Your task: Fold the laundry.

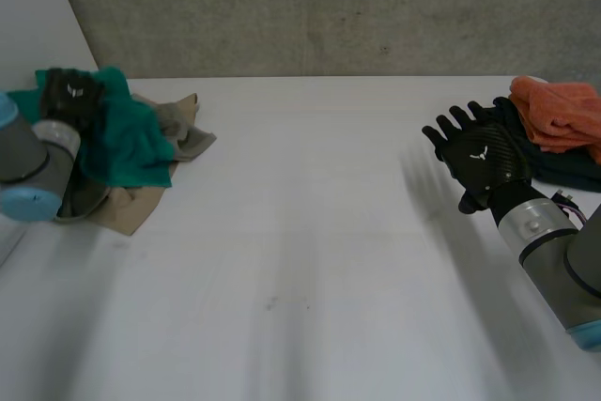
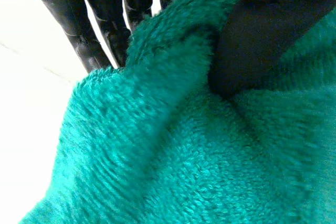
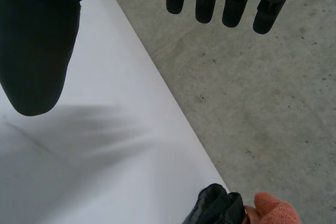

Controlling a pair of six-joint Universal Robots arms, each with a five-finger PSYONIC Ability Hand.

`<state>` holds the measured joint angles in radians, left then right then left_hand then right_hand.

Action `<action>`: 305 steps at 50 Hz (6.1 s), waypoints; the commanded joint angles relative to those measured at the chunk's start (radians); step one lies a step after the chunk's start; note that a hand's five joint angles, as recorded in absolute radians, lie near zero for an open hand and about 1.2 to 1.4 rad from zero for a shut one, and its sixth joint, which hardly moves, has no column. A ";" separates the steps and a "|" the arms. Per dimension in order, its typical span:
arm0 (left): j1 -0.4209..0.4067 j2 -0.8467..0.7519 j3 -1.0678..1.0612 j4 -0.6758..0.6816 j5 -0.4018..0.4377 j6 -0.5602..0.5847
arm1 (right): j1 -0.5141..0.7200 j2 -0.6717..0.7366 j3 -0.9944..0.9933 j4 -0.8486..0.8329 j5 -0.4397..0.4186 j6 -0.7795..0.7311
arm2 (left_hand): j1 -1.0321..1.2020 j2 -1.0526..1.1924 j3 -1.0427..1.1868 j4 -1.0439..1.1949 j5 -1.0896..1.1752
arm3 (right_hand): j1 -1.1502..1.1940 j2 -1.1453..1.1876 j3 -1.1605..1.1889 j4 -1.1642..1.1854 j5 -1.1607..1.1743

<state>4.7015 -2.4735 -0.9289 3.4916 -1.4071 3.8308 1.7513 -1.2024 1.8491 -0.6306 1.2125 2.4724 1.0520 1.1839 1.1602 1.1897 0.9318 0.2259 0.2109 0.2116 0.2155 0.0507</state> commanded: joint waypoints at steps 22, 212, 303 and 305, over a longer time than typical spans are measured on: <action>-0.698 0.133 -0.254 -0.075 -0.081 -0.482 | -0.019 -0.098 -0.007 0.057 0.101 0.152 | 0.344 0.212 0.236 0.207 0.290 | -0.051 -0.036 -0.037 -0.041 -0.051; -0.488 0.795 -0.588 -0.331 -0.158 -0.546 | -0.078 -0.092 -0.657 0.862 0.024 0.166 | 0.344 0.212 0.236 0.207 0.290 | 1.170 1.185 1.185 1.181 1.171; -0.451 0.195 -0.478 -0.051 -0.322 -0.363 | 0.120 0.178 -0.484 0.586 0.309 0.145 | 0.344 0.212 0.236 0.207 0.290 | 1.170 1.185 1.185 1.181 1.171; -0.429 0.295 -0.499 -0.058 -0.317 -0.356 | 0.109 0.143 -0.478 0.603 0.308 0.111 | 0.344 0.212 0.236 0.207 0.290 | 1.170 1.185 1.185 1.181 1.171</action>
<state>4.2229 -2.3001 -1.4032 3.4464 -1.7324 3.4176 1.8728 -0.9997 1.3625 -0.0529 1.5247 2.6273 1.1680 1.1949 1.1854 1.1961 0.9746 1.0968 1.1770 1.1870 1.1973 0.9932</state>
